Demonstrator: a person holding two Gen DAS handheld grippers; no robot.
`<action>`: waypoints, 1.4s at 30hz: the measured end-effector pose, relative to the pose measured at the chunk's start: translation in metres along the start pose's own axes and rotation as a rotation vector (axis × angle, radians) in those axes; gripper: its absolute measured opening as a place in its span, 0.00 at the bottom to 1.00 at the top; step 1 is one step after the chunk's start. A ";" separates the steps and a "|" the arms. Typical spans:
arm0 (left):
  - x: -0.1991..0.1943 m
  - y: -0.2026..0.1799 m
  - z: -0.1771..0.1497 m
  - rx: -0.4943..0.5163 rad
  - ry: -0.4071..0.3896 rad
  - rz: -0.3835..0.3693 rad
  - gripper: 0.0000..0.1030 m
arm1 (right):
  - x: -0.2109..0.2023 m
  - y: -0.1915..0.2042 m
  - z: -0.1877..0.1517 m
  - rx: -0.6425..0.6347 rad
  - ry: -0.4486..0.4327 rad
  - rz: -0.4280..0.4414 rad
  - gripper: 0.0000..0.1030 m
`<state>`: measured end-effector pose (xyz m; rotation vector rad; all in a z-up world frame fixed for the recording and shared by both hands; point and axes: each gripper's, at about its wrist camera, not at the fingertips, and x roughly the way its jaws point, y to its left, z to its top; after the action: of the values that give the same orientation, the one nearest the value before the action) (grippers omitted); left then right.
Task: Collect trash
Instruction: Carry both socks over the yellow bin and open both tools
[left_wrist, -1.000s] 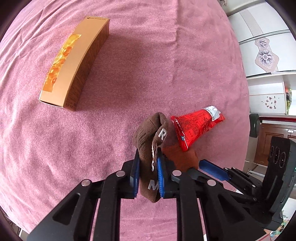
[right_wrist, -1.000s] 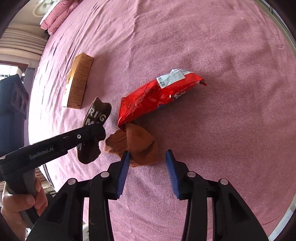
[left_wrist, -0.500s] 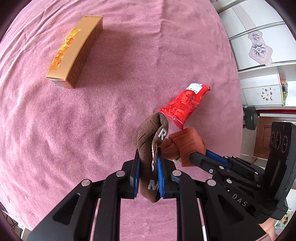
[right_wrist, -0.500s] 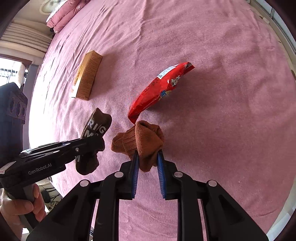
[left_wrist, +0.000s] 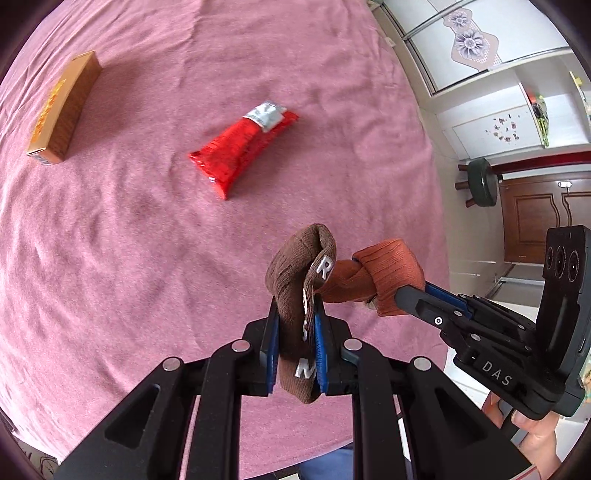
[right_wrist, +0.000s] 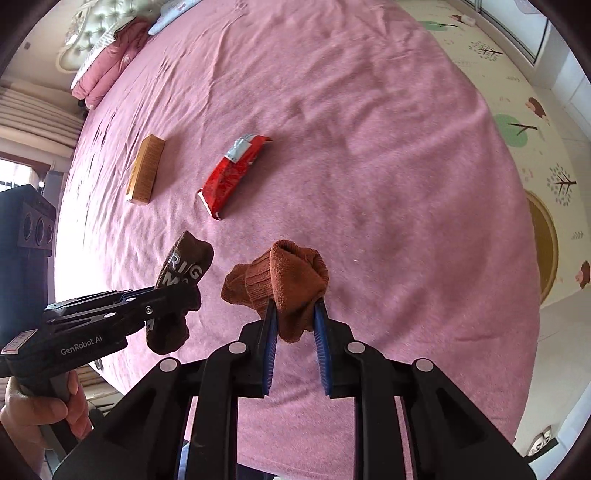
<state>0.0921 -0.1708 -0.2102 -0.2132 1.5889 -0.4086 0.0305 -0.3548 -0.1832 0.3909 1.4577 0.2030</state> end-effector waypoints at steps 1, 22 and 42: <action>0.003 -0.008 -0.002 0.015 0.005 0.000 0.16 | -0.005 -0.008 -0.004 0.013 -0.007 -0.005 0.18; 0.090 -0.208 0.001 0.270 0.114 -0.032 0.16 | -0.092 -0.198 -0.049 0.308 -0.131 -0.059 0.18; 0.172 -0.331 0.057 0.403 0.205 -0.045 0.16 | -0.116 -0.324 -0.029 0.520 -0.213 -0.070 0.18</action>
<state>0.1004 -0.5470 -0.2423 0.1057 1.6652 -0.7941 -0.0438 -0.6915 -0.2001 0.7569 1.2982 -0.2754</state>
